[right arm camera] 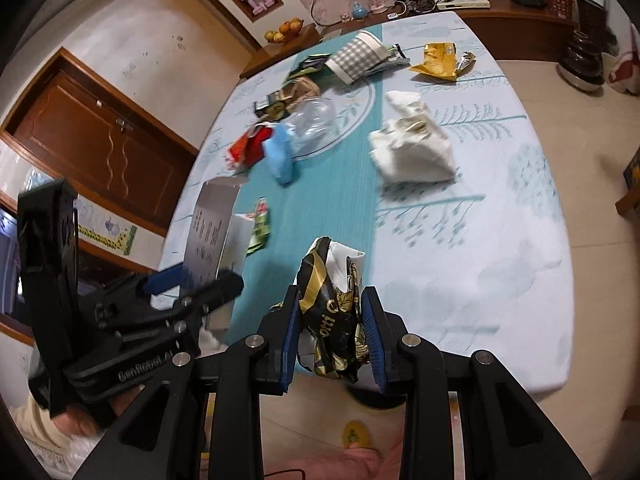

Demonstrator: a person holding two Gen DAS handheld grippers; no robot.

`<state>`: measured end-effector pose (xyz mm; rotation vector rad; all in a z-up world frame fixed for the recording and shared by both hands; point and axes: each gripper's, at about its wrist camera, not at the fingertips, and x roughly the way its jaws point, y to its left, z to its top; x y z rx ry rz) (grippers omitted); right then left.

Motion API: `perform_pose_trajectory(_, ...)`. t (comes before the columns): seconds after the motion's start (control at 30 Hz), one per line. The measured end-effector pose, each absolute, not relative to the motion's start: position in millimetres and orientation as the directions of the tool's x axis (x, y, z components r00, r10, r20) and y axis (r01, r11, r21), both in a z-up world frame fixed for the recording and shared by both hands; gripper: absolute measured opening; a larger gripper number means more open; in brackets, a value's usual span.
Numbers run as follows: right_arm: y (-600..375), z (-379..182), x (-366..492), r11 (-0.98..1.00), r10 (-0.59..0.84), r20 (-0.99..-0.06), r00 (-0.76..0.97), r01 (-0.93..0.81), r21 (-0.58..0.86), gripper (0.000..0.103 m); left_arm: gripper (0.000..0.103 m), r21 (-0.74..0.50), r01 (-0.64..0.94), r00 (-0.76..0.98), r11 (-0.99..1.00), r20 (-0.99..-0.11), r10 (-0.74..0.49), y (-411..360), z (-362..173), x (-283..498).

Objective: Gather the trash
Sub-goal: 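Lift the silver box and black-gold wrapper off the table with both tools, then lower both tools over the black bin and open them to drop the items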

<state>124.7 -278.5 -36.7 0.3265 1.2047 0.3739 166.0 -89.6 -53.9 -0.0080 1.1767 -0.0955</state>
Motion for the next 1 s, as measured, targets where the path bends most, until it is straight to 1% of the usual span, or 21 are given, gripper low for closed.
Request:
perform_pose_trajectory(0.27,-229,-13,56,0.898,0.431,-0.823,0.370,-0.085,0.432,0.029,0.060,-0.043,0.164,0.419,0.986,-0.901,-0.109,-50,-22,94)
perform_pose_trajectory(0.53,-199,-12,1,0.902,0.415,-0.822,0.390,-0.058,0.428,0.029,0.060,-0.055,0.221,0.475,0.974,-0.866,-0.157,-7,0,42)
perform_pose_trajectory(0.7,-192,-26,-29,0.902,0.413,-0.836,0.360,-0.035,0.431,0.029,0.060,-0.072,0.243,0.456,0.967,-0.872,-0.180,4,-9,17)
perform_pose_trajectory(1.0,-203,-73,-60,0.910,0.393,-0.879,0.270,0.024,0.414,0.029,0.060,-0.111,0.262,0.359,0.959,-0.911,-0.204,-8,-49,-10)
